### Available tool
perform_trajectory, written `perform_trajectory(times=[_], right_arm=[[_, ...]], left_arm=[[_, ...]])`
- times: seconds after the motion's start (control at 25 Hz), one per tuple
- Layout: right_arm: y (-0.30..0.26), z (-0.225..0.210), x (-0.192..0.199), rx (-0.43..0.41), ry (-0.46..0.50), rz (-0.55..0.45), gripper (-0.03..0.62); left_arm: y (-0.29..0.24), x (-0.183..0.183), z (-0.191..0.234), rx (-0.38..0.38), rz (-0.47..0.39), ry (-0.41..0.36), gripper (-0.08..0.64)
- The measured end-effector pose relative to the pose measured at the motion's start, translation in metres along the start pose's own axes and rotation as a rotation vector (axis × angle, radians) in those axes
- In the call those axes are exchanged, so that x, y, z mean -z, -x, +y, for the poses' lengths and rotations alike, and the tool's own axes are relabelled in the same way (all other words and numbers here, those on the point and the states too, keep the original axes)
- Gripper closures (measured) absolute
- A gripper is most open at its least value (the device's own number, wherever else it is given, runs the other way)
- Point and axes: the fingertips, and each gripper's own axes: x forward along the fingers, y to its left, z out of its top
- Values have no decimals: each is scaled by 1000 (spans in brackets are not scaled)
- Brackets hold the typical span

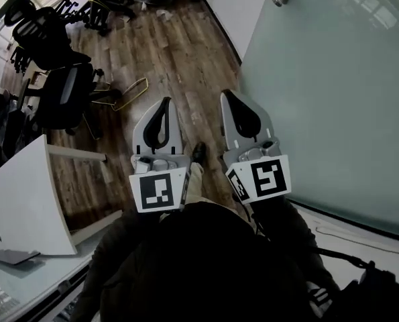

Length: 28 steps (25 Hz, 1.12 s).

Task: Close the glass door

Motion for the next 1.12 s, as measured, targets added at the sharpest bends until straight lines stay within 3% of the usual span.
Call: perform_trajectory(times=[0.24,0.4,0.76,1.12], right_arm=[[-141,-73,3,22,7,5,591],[-206,-114,4,53,4,20,591],[-270,-211,12,148,33,28,591],[-316,-281,22,236,26,34,591]], left_arm=[[-158,-2,44,49,-13,44,563],[-238,-2,59,92,-12,44,563],[-360,38,34,205,49,42,563],[-465,39,4,331,40,36,563]])
